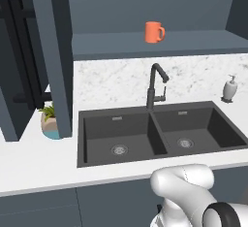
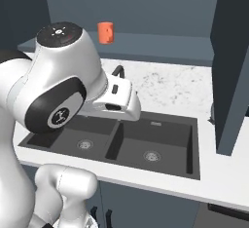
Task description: Gather all objects into one cabinet and sort the glasses and bowls to opposite sides.
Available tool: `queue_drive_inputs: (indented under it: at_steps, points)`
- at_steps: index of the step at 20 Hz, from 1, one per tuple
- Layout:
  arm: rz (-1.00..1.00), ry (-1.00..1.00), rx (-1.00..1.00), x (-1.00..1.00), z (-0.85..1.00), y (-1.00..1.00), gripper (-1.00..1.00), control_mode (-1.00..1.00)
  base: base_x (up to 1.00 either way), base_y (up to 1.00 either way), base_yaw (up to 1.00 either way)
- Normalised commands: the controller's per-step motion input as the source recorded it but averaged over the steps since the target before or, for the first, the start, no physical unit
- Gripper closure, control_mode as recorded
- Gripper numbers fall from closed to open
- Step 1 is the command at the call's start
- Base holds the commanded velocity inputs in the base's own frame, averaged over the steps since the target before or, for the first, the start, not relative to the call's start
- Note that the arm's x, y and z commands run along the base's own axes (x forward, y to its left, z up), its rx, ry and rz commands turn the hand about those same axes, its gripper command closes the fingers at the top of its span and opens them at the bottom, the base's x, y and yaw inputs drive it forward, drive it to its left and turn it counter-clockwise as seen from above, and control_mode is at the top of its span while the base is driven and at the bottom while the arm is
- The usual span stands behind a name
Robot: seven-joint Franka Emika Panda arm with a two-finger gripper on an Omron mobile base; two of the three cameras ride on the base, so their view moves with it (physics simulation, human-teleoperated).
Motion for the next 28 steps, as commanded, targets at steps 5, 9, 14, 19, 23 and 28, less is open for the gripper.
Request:
queue_drive_inputs:
  at_steps: [5,9,14,19,23,28]
  points:
    - [0.00,-0.19,0.27,0.00,0.21,0.24,-1.00,-1.00,0.00,0.00,0.00]
    - [0.02,-0.24,0.19,0.00,0.49,0.41,-1.00,-1.00,0.00,0.00,0.00]
    - [0.00,-0.17,-0.02,0.00,0.68,0.07,-1.00,-1.00,0.00,0.00,0.00]
    - [0.04,-0.17,-0.08,0.00,0.69,0.00,-1.00,-1.00,0.00,0.00,0.00]
    - [0.08,-0.13,-0.05,0.00,0.64,0.00,-1.00,-1.00,0.00,0.00,0.00]
    - [0.07,-0.08,-0.01,0.06,0.43,0.15,-1.00,-1.00,0.00,0.00,0.00]
